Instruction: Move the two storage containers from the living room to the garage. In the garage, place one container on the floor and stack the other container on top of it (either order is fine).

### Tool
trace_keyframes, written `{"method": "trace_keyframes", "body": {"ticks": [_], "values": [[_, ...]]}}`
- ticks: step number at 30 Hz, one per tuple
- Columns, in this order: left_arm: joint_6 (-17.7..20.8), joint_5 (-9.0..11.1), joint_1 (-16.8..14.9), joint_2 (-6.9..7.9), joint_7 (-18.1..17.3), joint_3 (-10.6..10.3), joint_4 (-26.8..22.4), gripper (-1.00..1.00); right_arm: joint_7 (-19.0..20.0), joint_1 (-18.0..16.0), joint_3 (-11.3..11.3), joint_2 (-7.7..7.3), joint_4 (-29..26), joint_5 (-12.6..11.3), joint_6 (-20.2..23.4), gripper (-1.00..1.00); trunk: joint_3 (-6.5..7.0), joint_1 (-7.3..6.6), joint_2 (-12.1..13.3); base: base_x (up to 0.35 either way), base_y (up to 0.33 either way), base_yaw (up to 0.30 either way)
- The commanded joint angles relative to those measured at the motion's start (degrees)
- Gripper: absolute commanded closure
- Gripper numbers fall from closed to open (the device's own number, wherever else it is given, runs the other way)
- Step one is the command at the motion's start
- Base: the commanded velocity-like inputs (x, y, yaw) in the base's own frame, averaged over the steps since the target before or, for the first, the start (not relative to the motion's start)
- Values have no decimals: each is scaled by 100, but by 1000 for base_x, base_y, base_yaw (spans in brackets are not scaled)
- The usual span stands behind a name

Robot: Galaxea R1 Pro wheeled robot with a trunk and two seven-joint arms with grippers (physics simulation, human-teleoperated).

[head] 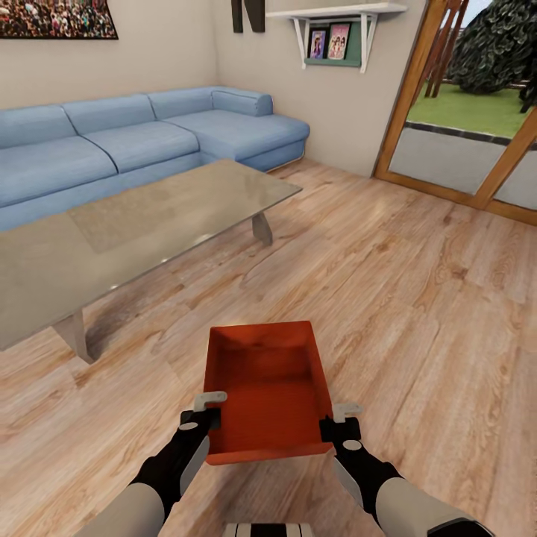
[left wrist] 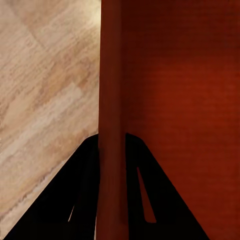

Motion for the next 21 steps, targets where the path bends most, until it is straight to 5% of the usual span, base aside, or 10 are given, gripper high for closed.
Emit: {"method": "trace_keyframes", "body": {"ticks": [1, 21], "values": [[15, 210, 0, -2, 34, -39, 6, 100, 11, -4, 39, 29, -16, 17, -91, 100, 15, -23, 40, 0, 0, 0], [11, 355, 0, 6, 32, -39, -3, 100, 12, -4, 39, 29, -25, 16, -62, 100, 374, -463, 842, 0, 0, 0]]}}
